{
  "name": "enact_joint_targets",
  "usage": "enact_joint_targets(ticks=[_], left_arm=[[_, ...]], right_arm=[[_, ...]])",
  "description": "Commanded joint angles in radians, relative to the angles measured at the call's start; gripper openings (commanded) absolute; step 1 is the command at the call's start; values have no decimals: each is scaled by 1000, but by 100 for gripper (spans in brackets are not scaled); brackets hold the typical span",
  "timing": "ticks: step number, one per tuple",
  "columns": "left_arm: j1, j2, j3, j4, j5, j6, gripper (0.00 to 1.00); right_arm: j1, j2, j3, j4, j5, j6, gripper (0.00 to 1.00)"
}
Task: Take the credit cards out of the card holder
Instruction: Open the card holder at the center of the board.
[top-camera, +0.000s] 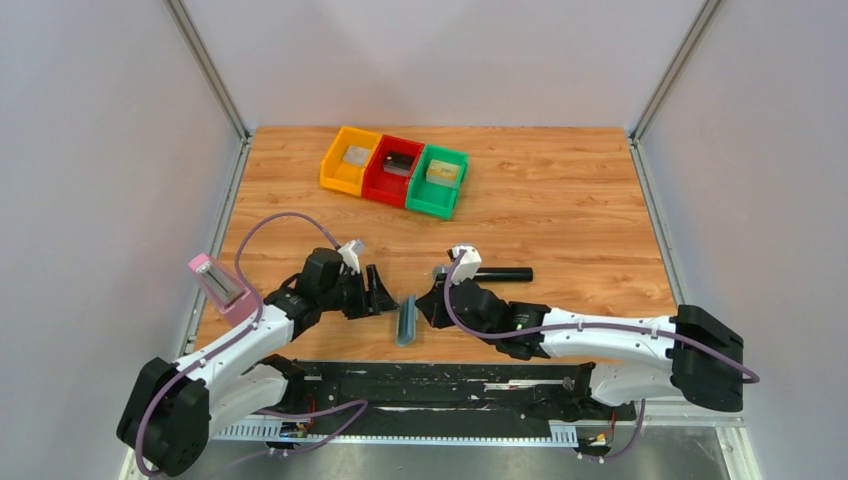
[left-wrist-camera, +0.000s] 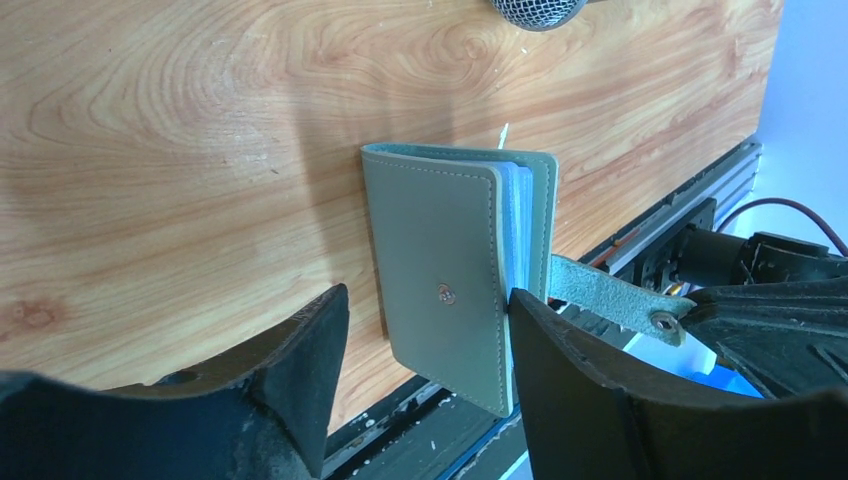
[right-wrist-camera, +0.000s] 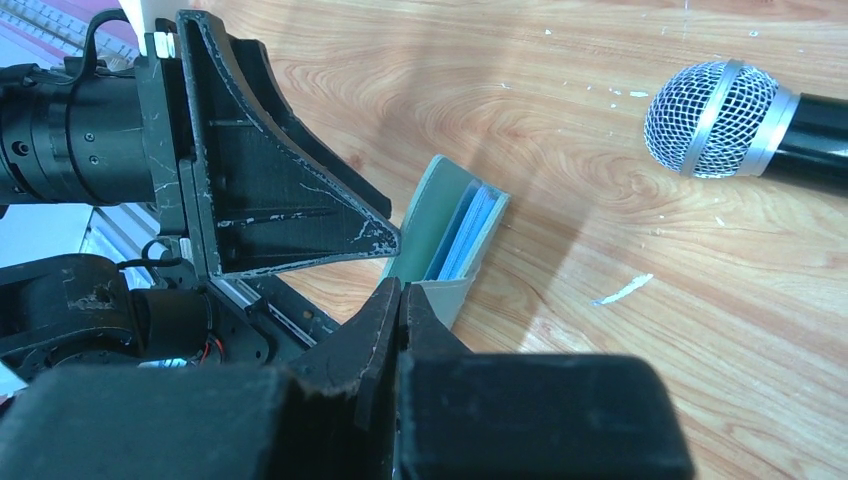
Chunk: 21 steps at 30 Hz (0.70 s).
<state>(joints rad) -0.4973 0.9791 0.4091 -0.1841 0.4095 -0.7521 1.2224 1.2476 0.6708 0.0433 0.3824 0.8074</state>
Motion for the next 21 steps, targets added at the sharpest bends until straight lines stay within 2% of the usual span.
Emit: enact_joint_targets(ticks=[1,4,6,9,16,19,21], left_arm=[[-6,0,41,15,-23,26,64],[-7,3,51,-13,-43,35,57],[-8,7,59,-37,-67,39,49],[-7,19,76,-68,-86,47,44],[-7,41,67,-36,-61,36,28],[-7,48,65,-27,-57,31,25],[-7,55,63,-24,-49,32,17]], right_arm=[[-3,-53,-10,26,9,21,0],[-6,-72,-26,7,14,24,0],[-6,-89,-43,-8,18,30,0],[-11,-114,-80,-21,28,39,0],[-25,-185,-167,-54,57,51,0],[-30,-218,-195,-78,68,47,3],[-32,-239,-210,-82,68,43,6]])
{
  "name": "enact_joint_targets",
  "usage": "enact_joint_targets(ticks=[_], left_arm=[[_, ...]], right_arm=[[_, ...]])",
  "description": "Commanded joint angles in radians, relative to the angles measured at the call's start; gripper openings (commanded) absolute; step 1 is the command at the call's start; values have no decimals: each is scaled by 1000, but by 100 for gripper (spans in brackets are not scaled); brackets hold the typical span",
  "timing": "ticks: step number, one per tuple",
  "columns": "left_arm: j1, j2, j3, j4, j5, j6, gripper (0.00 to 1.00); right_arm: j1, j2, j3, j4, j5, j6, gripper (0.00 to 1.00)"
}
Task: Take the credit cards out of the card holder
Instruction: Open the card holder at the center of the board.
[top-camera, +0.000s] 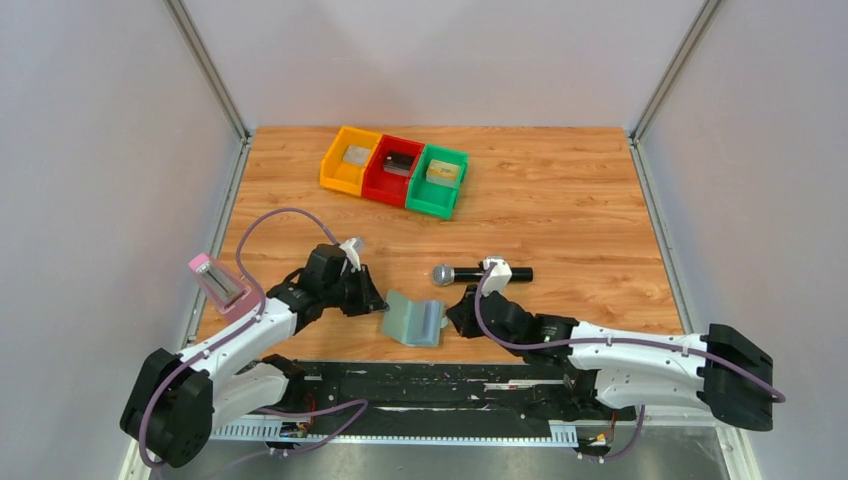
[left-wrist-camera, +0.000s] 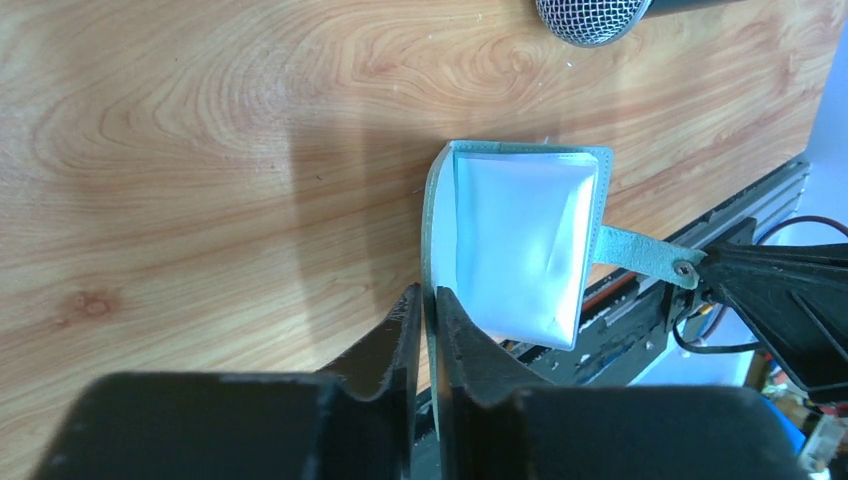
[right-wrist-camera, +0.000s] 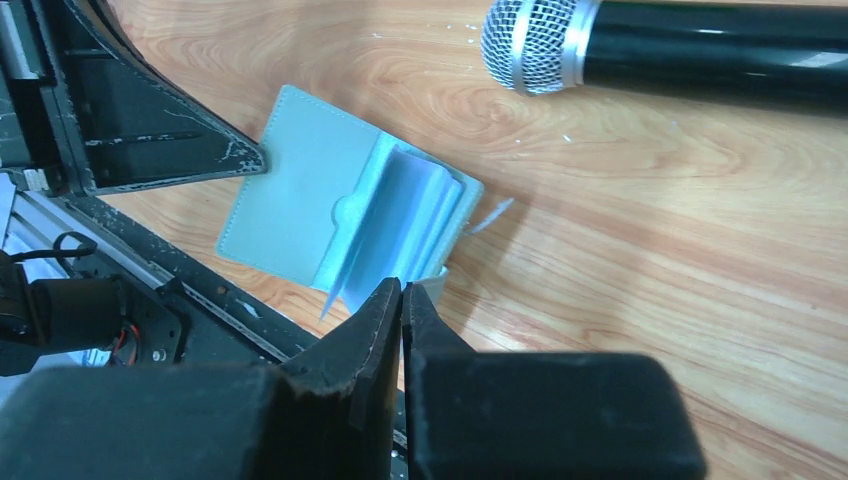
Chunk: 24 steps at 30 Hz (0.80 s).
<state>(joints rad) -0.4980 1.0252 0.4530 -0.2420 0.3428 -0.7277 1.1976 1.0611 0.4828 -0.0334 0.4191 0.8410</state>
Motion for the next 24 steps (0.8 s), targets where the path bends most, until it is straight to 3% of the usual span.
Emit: enact_joint_targets(ticks=[1,3,5,8,14,24], left_arm=[[-7,11,17,37,21,9,10],[-7,20,14,46,31,6,1],[-7,26,10,53,34,-1,0],[-7,23,6,49,25,-10,0],[-7,29,-2,55,16,-27,0],[-14,37,-44,100,30,-60,0]], right_arm=[[-9,-63,-28,-8,32,9,7],[-12,-86,-36,-19,32,9,8],[-13,-100,-35,-41,32,13,12],[-13,-124,6,-133,31,47,27],[-14,-144,74,-218,-5,98,40],[-13,82,128,-116,-74,164,60]])
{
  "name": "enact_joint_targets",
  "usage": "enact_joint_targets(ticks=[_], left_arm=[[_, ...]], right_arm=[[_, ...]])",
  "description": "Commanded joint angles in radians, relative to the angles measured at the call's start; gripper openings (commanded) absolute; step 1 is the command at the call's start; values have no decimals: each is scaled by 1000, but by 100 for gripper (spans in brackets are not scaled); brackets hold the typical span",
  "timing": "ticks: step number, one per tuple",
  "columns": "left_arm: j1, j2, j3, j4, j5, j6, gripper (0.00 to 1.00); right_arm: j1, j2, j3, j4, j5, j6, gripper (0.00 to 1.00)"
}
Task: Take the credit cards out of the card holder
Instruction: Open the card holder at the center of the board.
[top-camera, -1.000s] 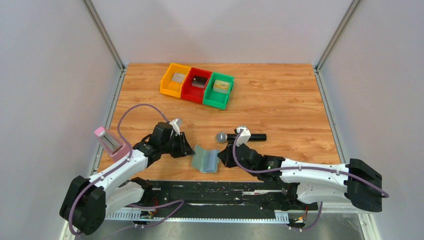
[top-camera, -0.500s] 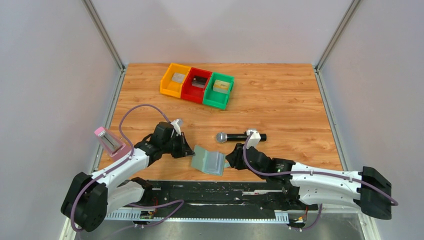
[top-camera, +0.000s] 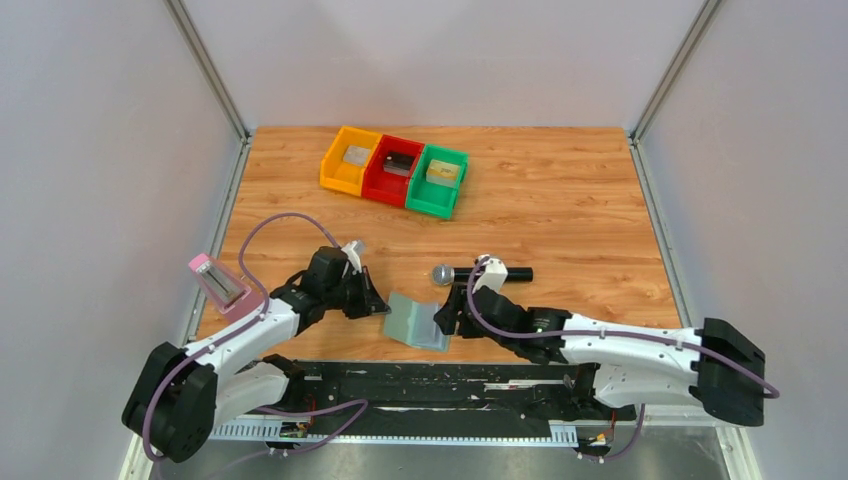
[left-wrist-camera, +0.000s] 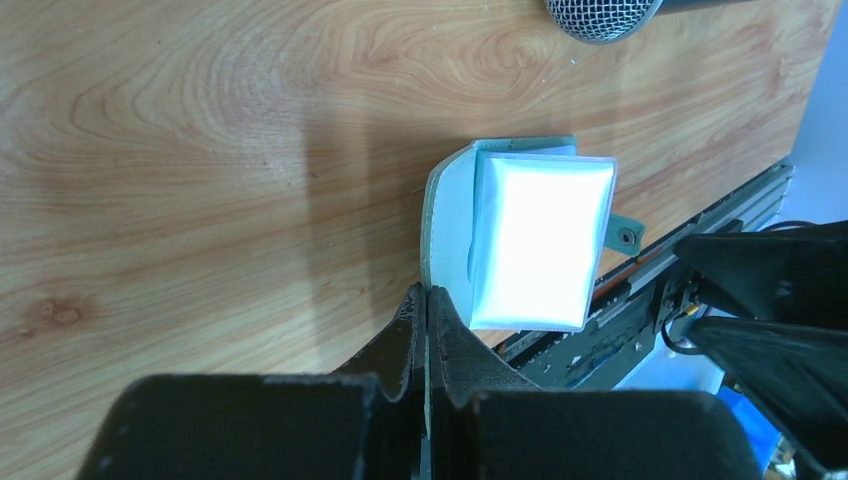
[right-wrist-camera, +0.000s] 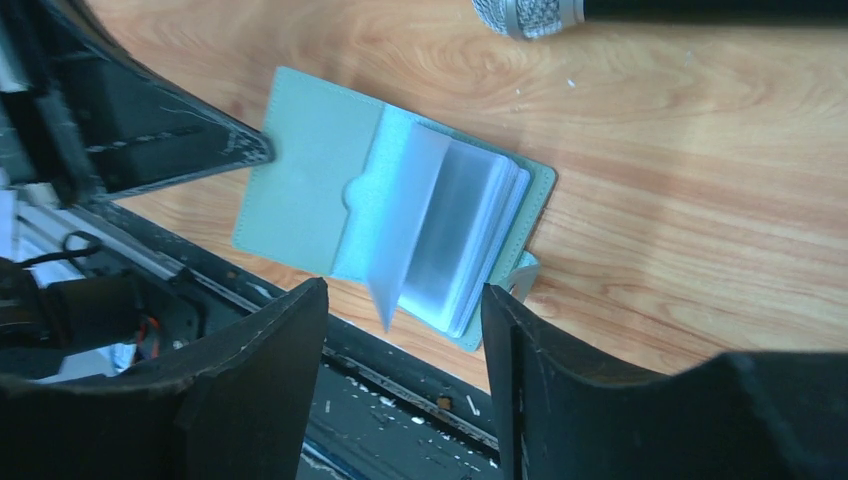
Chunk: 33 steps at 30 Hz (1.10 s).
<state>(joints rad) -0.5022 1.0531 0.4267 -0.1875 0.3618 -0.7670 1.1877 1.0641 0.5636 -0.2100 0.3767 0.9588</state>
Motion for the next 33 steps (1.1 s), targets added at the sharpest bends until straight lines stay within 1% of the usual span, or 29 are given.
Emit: enact_joint_targets(ticks=[1,6,9,13,16,19,24,28,33], left_arm=[[-11,10,-20,47,9,-23,0],[-14,11,-35,51,-1,-29,0],[-17,16,-47,65,3,-36,0],[-26,19,-60,82,4,-45,0],[-28,13,-66,83,-1,-50,0],[-30,5,-72,85,-3,-56,0],[-31,-7,-76,81,-8,-61,0],[-32,-15,-78,77,-10,-63,0],[-32,-33,-83,68,-13,-62,0]], right_arm=[[-3,100,54,64,-27,50,60],[-7,190,79,79,-19,70,59],[-8,218,78,101,-33,71,56],[-11,234,82,105,-30,56,54],[-11,215,120,74,-40,33,56],[-10,209,157,75,-86,22,58],[-10,281,180,89,-137,37,57],[-10,321,180,12,-98,91,57],[-13,289,126,-21,-65,143,58]])
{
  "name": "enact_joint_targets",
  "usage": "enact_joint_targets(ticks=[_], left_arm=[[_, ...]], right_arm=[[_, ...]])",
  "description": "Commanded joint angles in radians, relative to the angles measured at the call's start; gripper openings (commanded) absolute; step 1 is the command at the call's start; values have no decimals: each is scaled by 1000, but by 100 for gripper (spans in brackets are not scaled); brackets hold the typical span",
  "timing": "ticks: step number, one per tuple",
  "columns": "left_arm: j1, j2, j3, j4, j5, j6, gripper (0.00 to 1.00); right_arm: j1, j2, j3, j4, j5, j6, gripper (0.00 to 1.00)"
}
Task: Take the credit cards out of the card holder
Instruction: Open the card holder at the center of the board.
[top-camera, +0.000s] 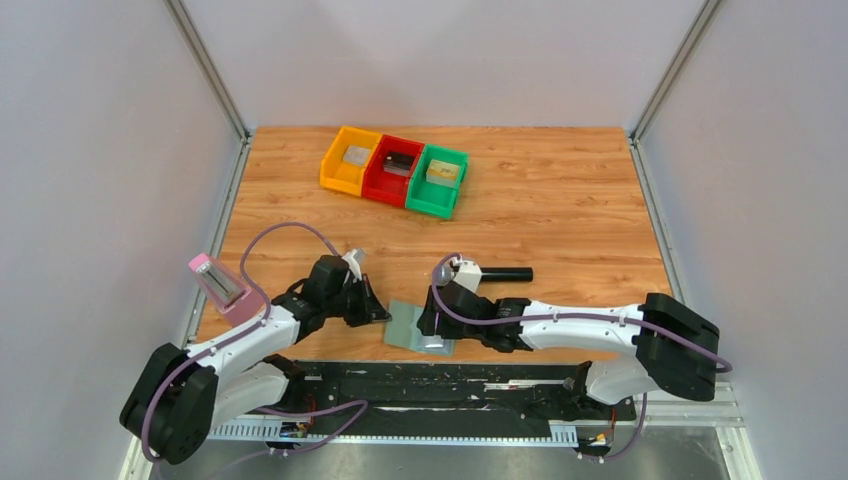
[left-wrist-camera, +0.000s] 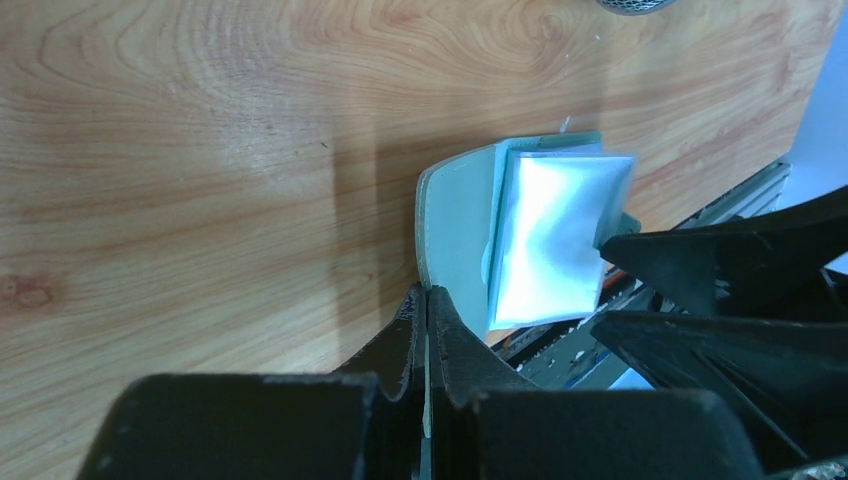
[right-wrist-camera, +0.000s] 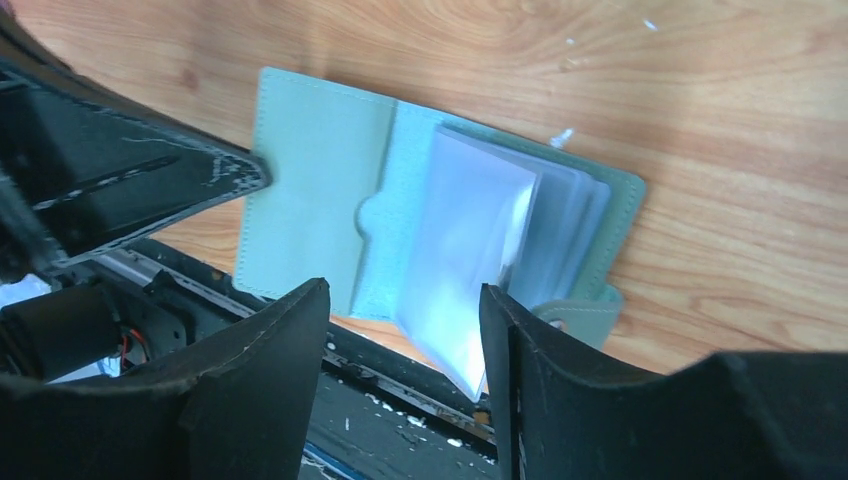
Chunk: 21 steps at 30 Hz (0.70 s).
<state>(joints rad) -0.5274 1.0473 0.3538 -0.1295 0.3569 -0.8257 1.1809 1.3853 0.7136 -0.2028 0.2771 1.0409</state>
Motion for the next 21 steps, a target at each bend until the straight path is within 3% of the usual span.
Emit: enact_joint_targets(ticks=[1,21], left_arm=[[-6,-29,-10,11,-8,-3,0],[-6,-30,-16,23,-5,-12,0]], right_arm=[[-6,-35,-33,-29,34,67,59],[-10,19,-18,-17,45,65,61]])
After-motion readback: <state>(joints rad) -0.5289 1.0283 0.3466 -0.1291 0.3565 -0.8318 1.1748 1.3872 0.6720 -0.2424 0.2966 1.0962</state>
